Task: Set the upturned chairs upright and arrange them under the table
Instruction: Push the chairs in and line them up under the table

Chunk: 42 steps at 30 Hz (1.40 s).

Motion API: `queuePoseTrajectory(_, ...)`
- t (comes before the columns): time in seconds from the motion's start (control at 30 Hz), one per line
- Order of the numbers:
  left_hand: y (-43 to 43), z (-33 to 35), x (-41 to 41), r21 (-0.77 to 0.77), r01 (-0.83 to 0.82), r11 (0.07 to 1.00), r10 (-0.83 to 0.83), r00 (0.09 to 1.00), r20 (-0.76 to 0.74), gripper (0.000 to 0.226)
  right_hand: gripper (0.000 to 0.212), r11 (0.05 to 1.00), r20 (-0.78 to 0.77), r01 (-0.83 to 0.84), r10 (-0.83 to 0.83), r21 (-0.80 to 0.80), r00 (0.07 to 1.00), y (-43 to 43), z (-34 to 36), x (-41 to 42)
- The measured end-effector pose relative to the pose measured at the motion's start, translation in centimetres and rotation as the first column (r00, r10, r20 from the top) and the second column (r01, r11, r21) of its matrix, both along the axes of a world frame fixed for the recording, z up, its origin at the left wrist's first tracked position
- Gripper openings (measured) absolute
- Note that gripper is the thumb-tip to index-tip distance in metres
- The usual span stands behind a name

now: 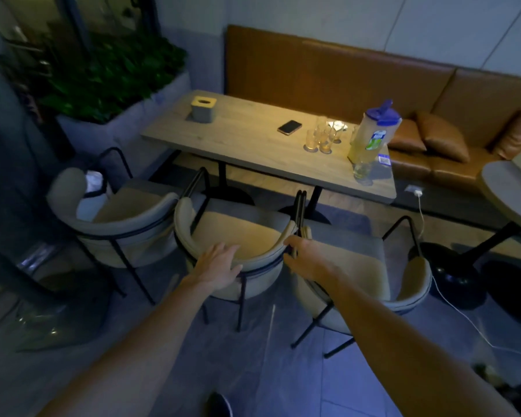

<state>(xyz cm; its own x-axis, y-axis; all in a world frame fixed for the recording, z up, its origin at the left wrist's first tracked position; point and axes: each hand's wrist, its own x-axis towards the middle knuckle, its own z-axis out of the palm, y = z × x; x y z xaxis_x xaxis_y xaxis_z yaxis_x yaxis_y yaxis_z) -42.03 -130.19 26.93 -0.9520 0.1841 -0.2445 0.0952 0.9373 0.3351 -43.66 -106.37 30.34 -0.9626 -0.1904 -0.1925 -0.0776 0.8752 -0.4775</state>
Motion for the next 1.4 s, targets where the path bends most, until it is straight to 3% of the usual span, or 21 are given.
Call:
queuePoseTrajectory(0.33, -11.7, 4.0, 1.7, -0.029, -0.061, 0.998, 0.061, 0.998, -0.003, 0.056, 0.041, 0.976, -0.004, -0.199, 0.200, 0.091, 0.980, -13.0, 3.2, 0.6)
queuePoseTrajectory(0.73, -27.8, 1.9, -3.8, -0.051, -0.093, 0.994, 0.098, 0.987, 0.127, 0.054, 0.044, 0.986, 0.129, -0.150, 0.140, 0.069, 0.982, -27.1, 1.7, -2.4)
queuePoseTrajectory(1.2, -32.7, -6.3, -15.9, -0.070, -0.054, 0.996, 0.068, 0.975, 0.212, 0.062, 0.049, 0.991, 0.336, -0.053, 0.010, 0.121, 0.942, -31.7, -9.9, -13.1)
queuePoseTrajectory(1.4, -32.9, -10.0, -20.8, -0.052, -0.056, 0.997, 0.067, 0.971, 0.231, 0.061, 0.061, 0.983, 0.424, -0.027, -0.054, 0.183, 0.904, -32.7, -15.0, -16.4)
